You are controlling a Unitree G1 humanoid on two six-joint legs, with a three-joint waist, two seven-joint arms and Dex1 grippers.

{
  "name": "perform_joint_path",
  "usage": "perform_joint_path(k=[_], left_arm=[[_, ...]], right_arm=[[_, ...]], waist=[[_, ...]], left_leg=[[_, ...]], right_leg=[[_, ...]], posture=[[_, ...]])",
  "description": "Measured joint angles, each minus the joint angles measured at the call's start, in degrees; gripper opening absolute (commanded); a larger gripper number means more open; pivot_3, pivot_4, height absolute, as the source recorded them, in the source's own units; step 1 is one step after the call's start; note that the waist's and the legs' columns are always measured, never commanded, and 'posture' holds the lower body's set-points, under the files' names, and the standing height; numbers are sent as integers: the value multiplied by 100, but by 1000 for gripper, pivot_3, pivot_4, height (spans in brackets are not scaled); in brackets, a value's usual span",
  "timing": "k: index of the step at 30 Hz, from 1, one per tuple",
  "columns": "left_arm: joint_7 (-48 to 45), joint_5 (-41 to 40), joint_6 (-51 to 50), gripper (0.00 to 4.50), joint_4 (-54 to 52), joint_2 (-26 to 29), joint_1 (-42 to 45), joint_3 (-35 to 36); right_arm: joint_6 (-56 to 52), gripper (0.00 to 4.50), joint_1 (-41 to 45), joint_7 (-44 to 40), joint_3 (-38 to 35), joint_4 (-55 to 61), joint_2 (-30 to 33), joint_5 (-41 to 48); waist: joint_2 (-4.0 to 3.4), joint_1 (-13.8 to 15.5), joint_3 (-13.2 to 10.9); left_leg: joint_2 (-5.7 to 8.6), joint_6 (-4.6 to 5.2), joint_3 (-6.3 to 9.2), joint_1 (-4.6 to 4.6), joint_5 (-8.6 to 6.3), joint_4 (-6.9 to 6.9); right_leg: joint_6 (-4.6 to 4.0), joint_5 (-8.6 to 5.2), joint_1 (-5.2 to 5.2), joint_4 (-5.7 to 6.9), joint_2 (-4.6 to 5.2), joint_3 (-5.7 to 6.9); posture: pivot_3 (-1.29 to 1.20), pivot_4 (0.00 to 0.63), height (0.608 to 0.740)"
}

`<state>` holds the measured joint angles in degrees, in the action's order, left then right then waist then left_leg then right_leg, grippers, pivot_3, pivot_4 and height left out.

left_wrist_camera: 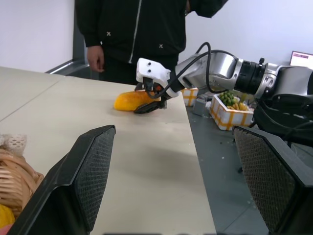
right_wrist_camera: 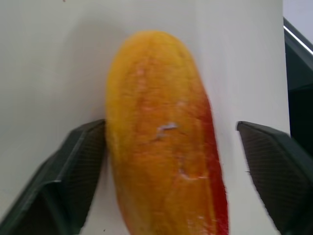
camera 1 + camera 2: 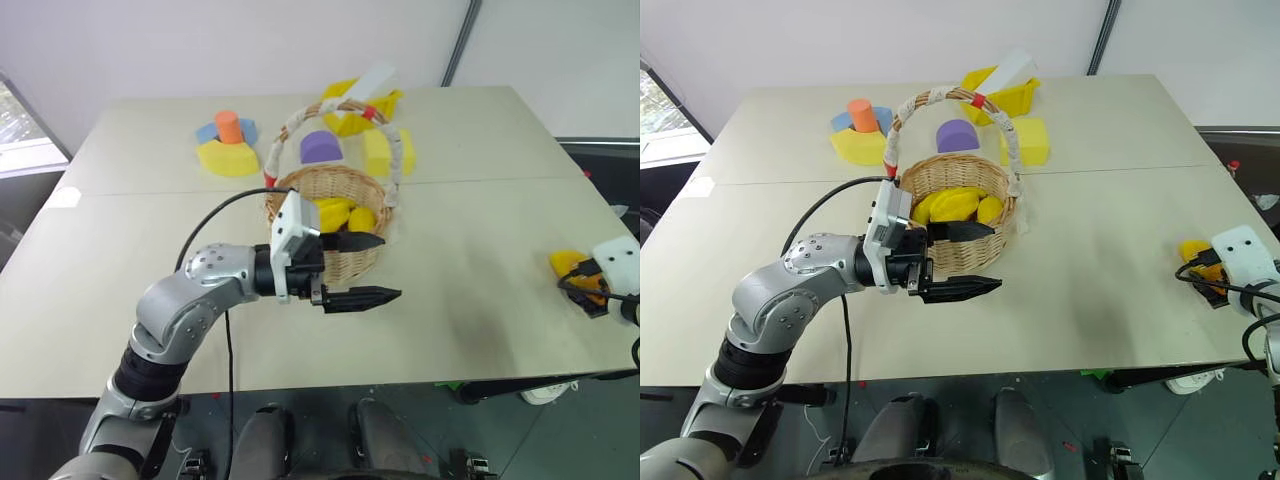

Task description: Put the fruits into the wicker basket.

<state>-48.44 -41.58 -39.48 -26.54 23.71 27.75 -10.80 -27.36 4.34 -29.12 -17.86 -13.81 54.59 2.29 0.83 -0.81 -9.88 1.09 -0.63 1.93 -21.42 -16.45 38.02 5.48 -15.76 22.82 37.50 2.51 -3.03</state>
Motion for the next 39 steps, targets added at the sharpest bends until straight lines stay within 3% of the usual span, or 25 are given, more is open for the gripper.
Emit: perform_joint_path(k=[2, 3, 8, 11, 13, 15, 18, 22, 26, 33, 38, 39], left_arm=[[4, 34, 7, 4122, 0, 22, -1, 0], [5, 41, 8, 4122, 0, 33, -1, 0], [8, 153, 129, 4122, 108, 108, -76, 92], [0, 157, 219, 4122, 259, 375, -333, 497], [-102, 134, 308, 4122, 392, 614, -539, 905], [-278, 61, 427, 4122, 585, 913, -777, 1393], [-396, 6, 516, 4122, 825, 1121, -866, 1796], [-475, 53, 625, 4122, 1053, 1316, -937, 1972], [-439, 55, 641, 4122, 994, 1368, -1000, 2101], [-314, 58, 648, 4122, 886, 1405, -1152, 2181], [-197, 53, 647, 4122, 783, 1397, -1165, 2180], [-184, 48, 645, 4122, 773, 1389, -1165, 2176]], right_arm=[[22, 1903, 7, -26, 2, 2, 1, -18], [23, 1828, 7, -29, 2, 5, 1, -27], [106, 1828, -215, -54, 21, 396, 91, -219], [484, 1828, -579, -519, -173, 1491, 218, -70], [546, 1828, -652, -985, -396, 2437, 227, 454], [140, 1828, -554, -1513, -649, 3768, 158, 1585], [-424, 1828, -145, -1810, -548, 4960, 149, 2833], [-912, 1828, 1219, -1434, 818, 5439, -345, 3131], [-1060, 1828, 2880, -810, 2544, 4712, -1166, 2042], [-959, 1828, 3652, -285, 3786, 3208, -2102, 683], [-724, 4355, 3720, -326, 3869, 2922, -2212, 289], [-712, 4435, 3719, -352, 3858, 2956, -2234, 296]], waist=[[0, 0, 0], [0, 0, 0], [-4, -9, 0], [-24, -48, -5], [-27, -60, -7], [-23, -41, -10], [-12, 23, -15], [-1, 5, -22], [5, -15, -25], [7, 12, -21], [7, 4, -21], [7, 1, -21]], left_leg=[[0, 1, 0, 0, 0, 0], [0, 1, 0, 0, -1, 0], [0, 2, 0, -1, -1, 0], [-8, 5, -1, 1, -4, -2], [-24, 5, 0, 1, -4, -2], [-41, 4, 6, 0, -5, -2], [-43, 4, 15, -2, -5, -1], [-29, 5, 6, -10, -7, 1], [-27, 4, 2, -40, -6, 0], [-7, -35, 12, -190, 16, 11], [2, -42, 11, -201, 20, 11], [2, -18, 11, -200, 6, 11]], right_leg=[[0, 0, 0, -2, 0, 0], [0, 0, 0, -2, 0, 0], [1, -1, 1, -3, 0, 0], [5, -3, 5, -2, -7, -2], [5, -3, 7, -3, -18, -1], [4, -4, 4, -3, -22, 4], [2, -3, -13, -29, -13, 19], [-4, -3, -8, -48, 13, 17], [-3, 1, 36, -37, 19, 13], [-9, 10, 196, 4, 36, 18], [-7, 11, 207, 7, 44, 19], [-7, 11, 207, 8, 43, 20]], posture=[[0, 150, 740], [0, 150, 740], [0, 150, 740], [0, 150, 740], [0, 150, 740], [0, 150, 740], [0, 150, 740], [0, 150, 740], [0, 150, 740], [0, 150, 740], [0, 150, 740], [0, 150, 740]])
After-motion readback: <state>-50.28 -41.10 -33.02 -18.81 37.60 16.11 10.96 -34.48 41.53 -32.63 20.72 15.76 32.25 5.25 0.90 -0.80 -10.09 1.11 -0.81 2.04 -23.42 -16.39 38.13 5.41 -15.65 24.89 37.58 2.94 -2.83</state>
